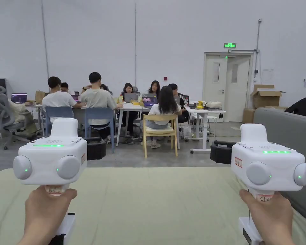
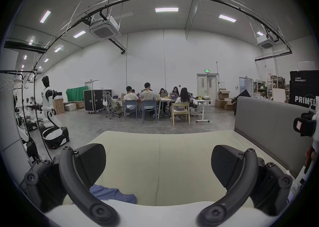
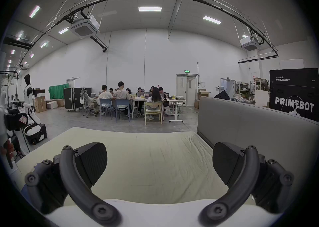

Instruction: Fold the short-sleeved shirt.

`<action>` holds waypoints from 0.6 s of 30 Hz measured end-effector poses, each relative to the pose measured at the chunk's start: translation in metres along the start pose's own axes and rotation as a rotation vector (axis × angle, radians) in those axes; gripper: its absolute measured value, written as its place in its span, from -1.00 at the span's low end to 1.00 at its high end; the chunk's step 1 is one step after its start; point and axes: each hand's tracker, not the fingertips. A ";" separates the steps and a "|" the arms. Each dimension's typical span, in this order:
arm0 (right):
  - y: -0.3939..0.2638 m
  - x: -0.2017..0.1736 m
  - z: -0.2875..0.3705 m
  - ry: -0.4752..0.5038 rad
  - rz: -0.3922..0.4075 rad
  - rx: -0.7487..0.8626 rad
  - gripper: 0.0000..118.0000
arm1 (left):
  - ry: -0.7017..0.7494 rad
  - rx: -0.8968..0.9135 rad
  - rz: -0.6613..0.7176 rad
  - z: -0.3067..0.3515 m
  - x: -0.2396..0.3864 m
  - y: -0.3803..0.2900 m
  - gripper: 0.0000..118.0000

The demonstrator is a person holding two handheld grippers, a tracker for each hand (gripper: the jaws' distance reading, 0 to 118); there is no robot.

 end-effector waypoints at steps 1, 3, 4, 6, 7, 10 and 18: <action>0.000 0.000 0.001 0.000 0.002 0.001 1.00 | 0.004 -0.004 0.002 0.000 0.000 0.001 1.00; 0.001 0.001 0.004 -0.007 0.012 0.009 1.00 | -0.004 -0.008 0.017 0.000 -0.001 0.005 1.00; 0.001 0.001 0.006 -0.006 0.015 0.013 1.00 | -0.008 -0.004 0.023 0.001 -0.002 0.006 1.00; 0.001 0.001 0.007 -0.003 0.020 0.015 1.00 | -0.005 0.011 0.025 0.004 -0.001 0.009 1.00; 0.002 0.001 0.007 -0.002 0.024 0.016 1.00 | -0.004 0.018 0.019 0.005 -0.001 0.010 1.00; 0.002 0.000 0.007 -0.003 0.030 0.014 1.00 | 0.000 0.027 0.004 0.007 0.001 0.012 1.00; 0.002 -0.006 0.011 -0.005 0.067 0.032 1.00 | -0.001 0.027 0.015 0.007 0.001 0.010 1.00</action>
